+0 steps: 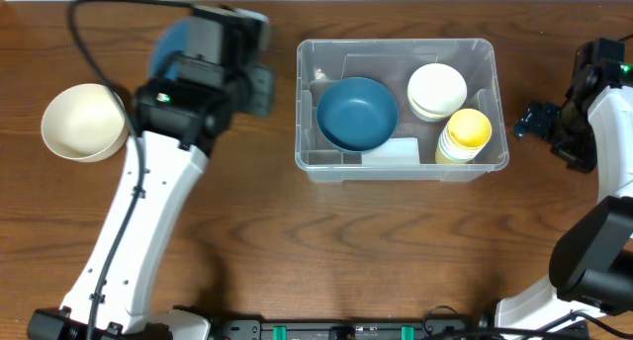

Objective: Pack container
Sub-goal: 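Carry the back blue bowl into the bin onto the first blue bowl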

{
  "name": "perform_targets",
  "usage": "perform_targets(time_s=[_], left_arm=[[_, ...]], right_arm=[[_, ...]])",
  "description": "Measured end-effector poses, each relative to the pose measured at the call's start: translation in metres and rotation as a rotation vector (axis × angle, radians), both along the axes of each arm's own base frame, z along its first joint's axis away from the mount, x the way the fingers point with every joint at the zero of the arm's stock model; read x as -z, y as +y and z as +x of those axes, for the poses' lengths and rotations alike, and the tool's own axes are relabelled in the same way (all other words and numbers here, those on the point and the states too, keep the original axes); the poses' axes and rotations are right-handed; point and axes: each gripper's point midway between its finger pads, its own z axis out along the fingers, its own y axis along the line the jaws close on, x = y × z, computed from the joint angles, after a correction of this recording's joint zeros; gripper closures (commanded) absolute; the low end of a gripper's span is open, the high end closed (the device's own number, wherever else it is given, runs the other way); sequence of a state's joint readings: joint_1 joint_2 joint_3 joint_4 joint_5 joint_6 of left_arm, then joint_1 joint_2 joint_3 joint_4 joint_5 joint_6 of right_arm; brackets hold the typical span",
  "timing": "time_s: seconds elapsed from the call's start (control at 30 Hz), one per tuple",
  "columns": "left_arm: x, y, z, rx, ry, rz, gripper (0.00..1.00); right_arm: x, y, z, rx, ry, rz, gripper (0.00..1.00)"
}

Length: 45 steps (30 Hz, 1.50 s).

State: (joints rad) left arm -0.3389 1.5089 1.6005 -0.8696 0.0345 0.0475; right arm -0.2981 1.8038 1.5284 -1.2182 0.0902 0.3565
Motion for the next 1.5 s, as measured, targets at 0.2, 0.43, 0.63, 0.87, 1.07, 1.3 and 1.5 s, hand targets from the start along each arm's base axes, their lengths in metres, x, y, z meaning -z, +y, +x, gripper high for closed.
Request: perform_targets(time_s=[0.2,0.43,0.63,0.87,1.07,1.3,1.5], left_arm=[[0.02,-0.072,-0.03,0.273,0.06,0.024,0.94],[0.029,-0.118,-0.057,0.48,0.057,0.076,0.94],[0.036,-0.143,-0.075,0.629,0.04,0.132,0.94],[0.083,-0.172,-0.074,0.734,0.095,0.222,0.94],[0.118,-0.182,-0.058,0.753,0.113,0.275,0.94],[0.124,-0.196,-0.04,0.766,0.045,0.275,0.94],[0.147,-0.196,-0.038,0.773,0.089,0.306,0.73]], right_arm=[[0.0,0.0,0.0,0.0,0.0,0.0,0.01],[0.0,0.0,0.0,0.0,0.0,0.0,0.01],[0.0,0.0,0.0,0.0,0.0,0.0,0.01],[0.0,0.0,0.0,0.0,0.0,0.0,0.01],[0.0,0.0,0.0,0.0,0.0,0.0,0.01],[0.0,0.0,0.0,0.0,0.0,0.0,0.01],[0.0,0.0,0.0,0.0,0.0,0.0,0.01]])
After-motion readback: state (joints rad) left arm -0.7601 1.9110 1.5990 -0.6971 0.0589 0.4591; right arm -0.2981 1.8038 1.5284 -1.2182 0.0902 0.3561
